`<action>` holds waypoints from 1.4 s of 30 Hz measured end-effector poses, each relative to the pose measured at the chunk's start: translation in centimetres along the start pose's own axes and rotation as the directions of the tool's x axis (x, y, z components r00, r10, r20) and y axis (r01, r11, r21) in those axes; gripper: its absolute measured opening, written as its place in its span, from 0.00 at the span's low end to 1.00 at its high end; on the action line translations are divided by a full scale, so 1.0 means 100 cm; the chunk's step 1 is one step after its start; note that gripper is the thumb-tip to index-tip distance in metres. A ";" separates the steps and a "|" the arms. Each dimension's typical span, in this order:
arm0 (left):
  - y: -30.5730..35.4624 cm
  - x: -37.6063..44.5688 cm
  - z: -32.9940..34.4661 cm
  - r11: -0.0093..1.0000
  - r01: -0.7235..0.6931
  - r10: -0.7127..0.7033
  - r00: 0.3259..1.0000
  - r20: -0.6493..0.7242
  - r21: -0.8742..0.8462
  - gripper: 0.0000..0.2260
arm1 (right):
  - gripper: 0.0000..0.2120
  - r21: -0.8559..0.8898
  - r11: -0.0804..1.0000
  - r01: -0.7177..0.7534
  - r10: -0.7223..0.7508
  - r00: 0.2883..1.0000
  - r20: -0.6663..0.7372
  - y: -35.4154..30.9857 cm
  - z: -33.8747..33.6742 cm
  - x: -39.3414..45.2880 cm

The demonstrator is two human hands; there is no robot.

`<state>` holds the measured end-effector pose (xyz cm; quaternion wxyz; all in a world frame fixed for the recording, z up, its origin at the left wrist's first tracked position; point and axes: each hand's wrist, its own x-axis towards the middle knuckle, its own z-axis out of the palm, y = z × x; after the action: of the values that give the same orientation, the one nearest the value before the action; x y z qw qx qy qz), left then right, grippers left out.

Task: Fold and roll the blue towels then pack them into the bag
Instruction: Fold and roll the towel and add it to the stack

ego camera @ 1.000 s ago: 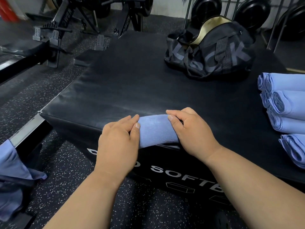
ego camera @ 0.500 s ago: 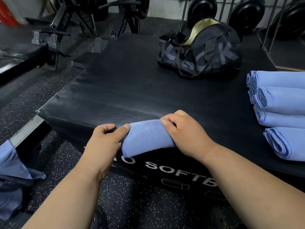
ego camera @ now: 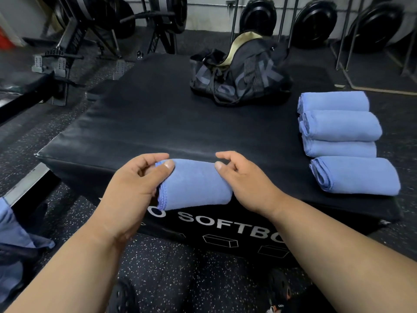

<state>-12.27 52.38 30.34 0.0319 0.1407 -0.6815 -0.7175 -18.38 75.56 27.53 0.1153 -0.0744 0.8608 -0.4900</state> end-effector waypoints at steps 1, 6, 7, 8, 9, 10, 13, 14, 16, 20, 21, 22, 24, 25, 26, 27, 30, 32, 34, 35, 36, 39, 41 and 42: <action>0.004 -0.005 0.007 1.000 -0.005 0.005 1.000 0.006 -0.018 0.14 | 0.18 0.094 0.995 -0.039 0.038 0.999 0.009 0.000 -0.007 -0.007; 0.014 -0.023 0.049 0.998 0.020 -0.016 0.997 0.070 -0.059 0.10 | 0.20 0.593 0.757 -0.275 0.186 0.960 0.208 0.002 -0.040 -0.045; 0.014 -0.026 0.058 0.998 0.028 -0.024 0.996 0.082 -0.051 0.10 | 0.17 0.674 0.689 -0.266 0.184 0.964 0.191 0.004 -0.047 -0.051; 0.014 -0.028 0.068 0.999 0.036 -0.033 0.995 0.094 -0.036 0.10 | 0.15 0.722 0.653 -0.228 0.175 0.973 0.148 0.008 -0.055 -0.055; 0.012 -0.030 0.077 0.999 0.043 -0.040 0.993 0.109 -0.022 0.10 | 0.14 0.736 0.653 -0.178 0.163 0.982 0.093 0.011 -0.064 -0.059; 0.011 -0.031 0.088 0.999 0.051 -0.050 0.992 0.115 -0.008 0.11 | 0.14 0.727 0.675 -0.122 0.148 0.989 0.029 0.015 -0.073 -0.062; 0.004 -0.033 0.121 0.997 0.082 -0.081 0.995 0.066 -0.001 0.14 | 0.15 0.627 0.777 0.048 0.110 0.971 -0.210 0.026 -0.099 -0.071; 0.004 -0.033 0.133 0.995 0.095 -0.094 0.994 0.058 -0.018 0.15 | 0.14 0.590 0.804 0.079 0.113 0.953 -0.283 0.029 -0.108 -0.074; 0.007 -0.031 0.158 0.994 0.107 -0.105 0.991 0.081 -0.023 0.16 | 0.14 0.565 0.820 0.089 0.152 0.918 -0.366 0.037 -0.125 -0.077; 0.014 -0.014 0.208 0.997 0.063 -0.067 0.992 0.111 0.036 0.14 | 0.14 0.584 0.804 0.113 0.187 0.883 -0.430 0.051 -0.160 -0.079; 0.015 -0.009 0.220 0.998 0.054 -0.059 0.991 0.117 0.040 0.15 | 0.14 0.576 0.808 0.126 0.193 0.867 -0.459 0.055 -0.169 -0.080; 0.016 -0.005 0.233 0.998 0.051 -0.056 0.991 0.125 0.044 0.16 | 0.15 0.546 0.828 0.127 0.197 0.846 -0.496 0.060 -0.178 -0.079; 0.014 0.003 0.257 0.997 0.049 -0.057 0.988 0.141 0.059 0.17 | 0.15 0.486 0.868 0.101 0.214 0.807 -0.550 0.070 -0.194 -0.078; 0.011 0.007 0.267 0.996 0.043 -0.054 0.988 0.147 0.077 0.18 | 0.15 0.470 0.879 0.085 0.226 0.792 -0.566 0.074 -0.200 -0.077; 0.009 0.011 0.276 0.994 0.038 -0.053 0.988 0.148 0.102 0.20 | 0.14 0.448 0.892 0.059 0.238 0.781 -0.577 0.079 -0.206 -0.076; 0.007 0.015 0.285 0.991 0.035 -0.054 0.987 0.150 0.128 0.20 | 0.14 0.421 0.907 0.029 0.244 0.777 -0.580 0.082 -0.211 -0.075; 0.002 0.022 0.303 0.988 0.015 -0.044 0.982 0.186 0.153 0.15 | 0.17 0.341 0.940 -0.021 0.227 0.784 -0.577 0.093 -0.222 -0.074; -0.002 0.025 0.311 0.985 0.004 -0.041 0.977 0.210 0.172 0.14 | 0.15 0.288 0.957 -0.034 0.201 0.792 -0.576 0.100 -0.226 -0.073; -0.005 0.029 0.317 0.985 -0.004 -0.034 0.976 0.214 0.174 0.17 | 0.15 0.237 0.970 -0.058 0.188 0.797 -0.574 0.106 -0.231 -0.072; -0.007 0.031 0.320 0.984 -0.008 -0.029 0.978 0.209 0.176 0.17 | 0.17 0.220 0.973 -0.072 0.189 0.797 -0.574 0.109 -0.233 -0.071; -0.008 0.033 0.322 0.983 -0.013 -0.025 0.978 0.207 0.181 0.17 | 0.20 0.204 0.975 -0.090 0.192 0.800 -0.568 0.111 -0.234 -0.070; -0.010 0.040 0.325 0.978 -0.009 -0.033 0.979 0.200 0.206 0.18 | 0.25 0.106 0.981 -0.162 0.193 0.828 -0.527 0.118 -0.233 -0.064; -0.013 0.045 0.326 0.979 0.001 -0.046 0.976 0.212 0.205 0.19 | 0.27 0.028 0.980 -0.198 0.184 0.834 -0.520 0.121 -0.232 -0.061; -0.014 0.046 0.326 0.978 0.010 -0.057 0.973 0.223 0.207 0.20 | 0.28 0.006 0.979 -0.206 0.179 0.833 -0.523 0.122 -0.232 -0.059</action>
<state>-24.50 82.92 29.28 -0.0732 0.0717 -0.7482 -0.6555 -19.14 102.37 29.19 -0.0753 0.1452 0.8749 -0.4559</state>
